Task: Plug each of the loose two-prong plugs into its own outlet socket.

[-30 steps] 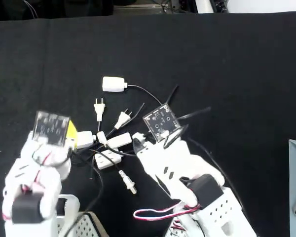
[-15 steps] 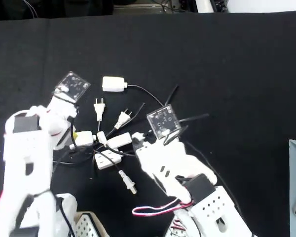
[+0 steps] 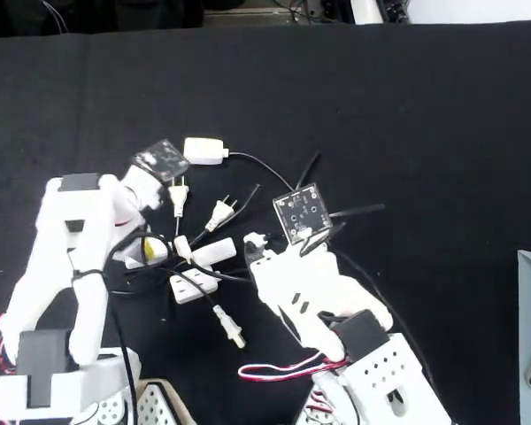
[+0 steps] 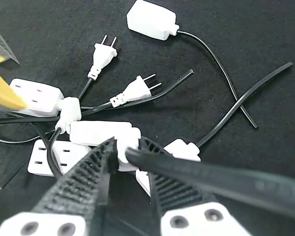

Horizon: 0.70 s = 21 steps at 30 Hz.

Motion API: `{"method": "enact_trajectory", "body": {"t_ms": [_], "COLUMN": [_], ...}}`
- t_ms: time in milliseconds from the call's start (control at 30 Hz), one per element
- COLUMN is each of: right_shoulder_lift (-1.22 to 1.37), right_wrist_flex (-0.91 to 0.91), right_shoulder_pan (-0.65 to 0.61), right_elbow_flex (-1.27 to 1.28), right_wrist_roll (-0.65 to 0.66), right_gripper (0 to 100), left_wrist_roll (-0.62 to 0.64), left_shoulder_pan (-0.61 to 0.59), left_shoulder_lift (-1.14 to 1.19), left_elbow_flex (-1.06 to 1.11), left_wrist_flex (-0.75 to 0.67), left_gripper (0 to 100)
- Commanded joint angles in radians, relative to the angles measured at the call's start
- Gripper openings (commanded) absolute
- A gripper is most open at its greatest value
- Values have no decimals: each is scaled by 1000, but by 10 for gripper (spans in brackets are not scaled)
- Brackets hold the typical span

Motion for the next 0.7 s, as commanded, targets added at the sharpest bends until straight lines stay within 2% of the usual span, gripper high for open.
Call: {"method": "enact_trajectory", "body": {"t_ms": [0, 267, 433, 667], "right_shoulder_lift": [-4, -4, -4, -4], "right_wrist_flex": [-14, -14, -14, -14], "right_shoulder_pan": [14, 14, 14, 14], "right_elbow_flex": [-4, -4, 8, 8], "right_wrist_roll": [-9, -11, -11, -11], "right_gripper": [13, 13, 13, 13], "left_wrist_roll": [-21, -21, -12, 48], "left_shoulder_pan": [36, 31, 31, 33], "left_shoulder_lift": [6, 110, 169, 117], "left_elbow_flex": [-41, -38, -58, -53], "left_wrist_flex": [-9, -101, -109, -114], "left_gripper": [246, 247, 235, 25]}}
